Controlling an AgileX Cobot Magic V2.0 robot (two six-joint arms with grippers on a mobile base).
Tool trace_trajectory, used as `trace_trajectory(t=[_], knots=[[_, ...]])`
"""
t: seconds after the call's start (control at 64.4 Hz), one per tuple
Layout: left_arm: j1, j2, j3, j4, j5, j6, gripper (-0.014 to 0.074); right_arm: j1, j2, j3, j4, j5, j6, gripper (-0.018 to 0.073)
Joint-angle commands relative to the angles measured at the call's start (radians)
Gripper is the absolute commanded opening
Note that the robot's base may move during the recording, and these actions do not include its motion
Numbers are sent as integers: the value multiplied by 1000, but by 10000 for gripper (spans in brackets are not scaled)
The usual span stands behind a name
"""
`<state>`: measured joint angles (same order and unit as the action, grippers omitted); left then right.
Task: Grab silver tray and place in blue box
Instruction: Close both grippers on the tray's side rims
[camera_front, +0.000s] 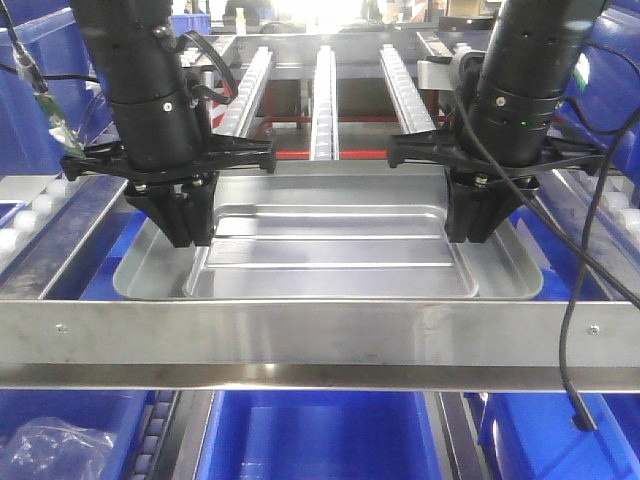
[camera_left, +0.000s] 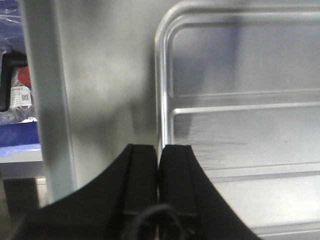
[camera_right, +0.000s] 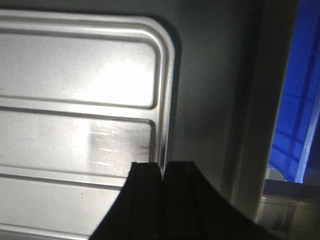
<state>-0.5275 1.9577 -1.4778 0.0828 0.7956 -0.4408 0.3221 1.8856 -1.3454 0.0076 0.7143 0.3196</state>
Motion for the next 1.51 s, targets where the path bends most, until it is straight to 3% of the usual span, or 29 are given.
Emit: trace_trajectory(t=[0.0,0.388,0.466,0.559,0.652,0.761,0.901,0.979,1.491], knots=[[0,-53,-29,6,-23,-4,-6,-5,-55,-32,3,-24,-10,61],[0,-35,-31,6,-16,-4,10,-5,-55,-32,3,-24,-10,61],[0,-35,-32,6,-14,-4,113,-5,-55,-32,3,-25,-10,61],[0,-35,-32,6,-14,-4,308,-5,-55,-32,3,-26,-10,61],[0,-35,-32,6,-14,-4,393,-5,-55,-32,3,-28,-10,61],[0,-35,-32,6,-17,-4,389,-5,-55,-32,3,-34,-10,115],[0,-35,-32,6,-17,-4,389,-5,-55,-32,3,-36,-3,374],[0,-35,-32,4,-22,-4,389,-5,-55,-32,3,-36,-1,463],[0,-25,-32,-22,-49,-4,389,-5,-18,-32,8,-39,-1,466]])
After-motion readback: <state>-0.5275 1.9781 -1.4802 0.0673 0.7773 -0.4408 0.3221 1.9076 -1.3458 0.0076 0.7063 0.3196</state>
